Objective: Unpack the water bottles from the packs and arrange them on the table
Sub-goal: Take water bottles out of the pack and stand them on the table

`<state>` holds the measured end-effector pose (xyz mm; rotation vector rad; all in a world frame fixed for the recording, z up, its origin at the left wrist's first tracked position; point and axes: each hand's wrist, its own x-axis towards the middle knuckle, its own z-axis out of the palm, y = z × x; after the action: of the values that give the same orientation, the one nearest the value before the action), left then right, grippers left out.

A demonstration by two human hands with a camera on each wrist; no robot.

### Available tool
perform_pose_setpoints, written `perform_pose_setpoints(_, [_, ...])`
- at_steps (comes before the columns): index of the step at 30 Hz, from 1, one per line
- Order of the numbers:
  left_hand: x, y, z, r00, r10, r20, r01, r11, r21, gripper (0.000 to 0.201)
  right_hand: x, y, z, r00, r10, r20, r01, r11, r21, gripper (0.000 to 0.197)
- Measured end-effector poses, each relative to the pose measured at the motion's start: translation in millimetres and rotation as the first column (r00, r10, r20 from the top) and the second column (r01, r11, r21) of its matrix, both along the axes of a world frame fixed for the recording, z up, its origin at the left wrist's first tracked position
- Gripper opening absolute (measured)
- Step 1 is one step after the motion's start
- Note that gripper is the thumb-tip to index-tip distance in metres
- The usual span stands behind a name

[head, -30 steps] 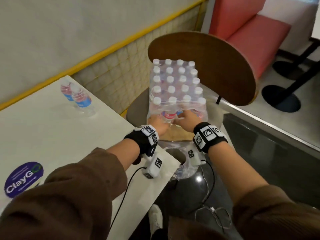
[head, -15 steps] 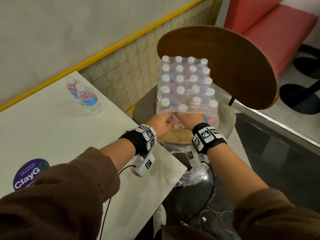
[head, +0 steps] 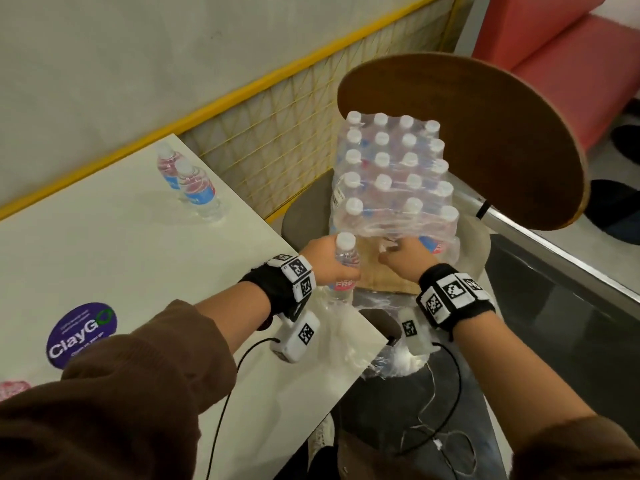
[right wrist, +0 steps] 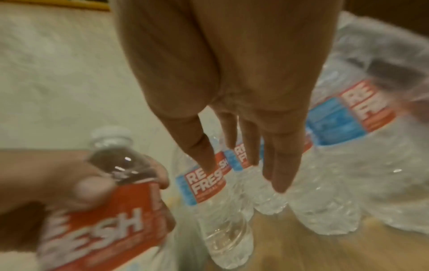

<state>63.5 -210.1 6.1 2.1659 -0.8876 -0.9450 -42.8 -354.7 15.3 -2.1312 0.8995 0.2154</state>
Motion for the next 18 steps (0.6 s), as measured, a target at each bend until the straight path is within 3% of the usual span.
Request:
perform_pose_setpoints(2, [5,14,7,0.999,-0.032,-0.019,0.032,0.999,0.024,0.043,19,12,5,1.0,-0.021,0.01,0.021,1.0,-0.011,0.032])
perform_pose_setpoints(6, [13,58,20,0.999,-0.027,0.031,0.025,0.997,0.075,0.033,48,31,7,0.997,0.015,-0.078,-0.014,1.0,0.015,0.054])
perform_pose_setpoints(8, [18,86,26,0.999,0.007,0.049,-0.012,0.994,0.11,0.038,50,35,5,0.989,-0.002,-0.151,0.006,1.0,0.021,0.05])
perform_pose_setpoints(10, [23,120,32,0.998,0.028,0.051,-0.035,0.99,0.134,0.041,47,37,4,0.985,-0.025,-0.17,0.013,0.998,-0.069,0.044])
perform_pose_setpoints(13, [24,176,42,0.999,0.049,0.024,-0.052,0.98,0.191,0.043,32,46,9,0.996,0.012,-0.092,-0.035,0.967,-0.254,0.042])
perform_pose_setpoints(16, [19,230,46,1.0,-0.006,0.027,-0.001,0.963,0.271,0.045,11,72,12,0.997,-0.031,0.067,0.045,0.973,-0.227,0.045])
perform_pose_setpoints(18, [13,264,47,0.998,-0.05,0.036,0.035,0.939,0.343,0.047,2,103,17,0.991,0.071,0.113,-0.046,0.976,-0.214,0.044])
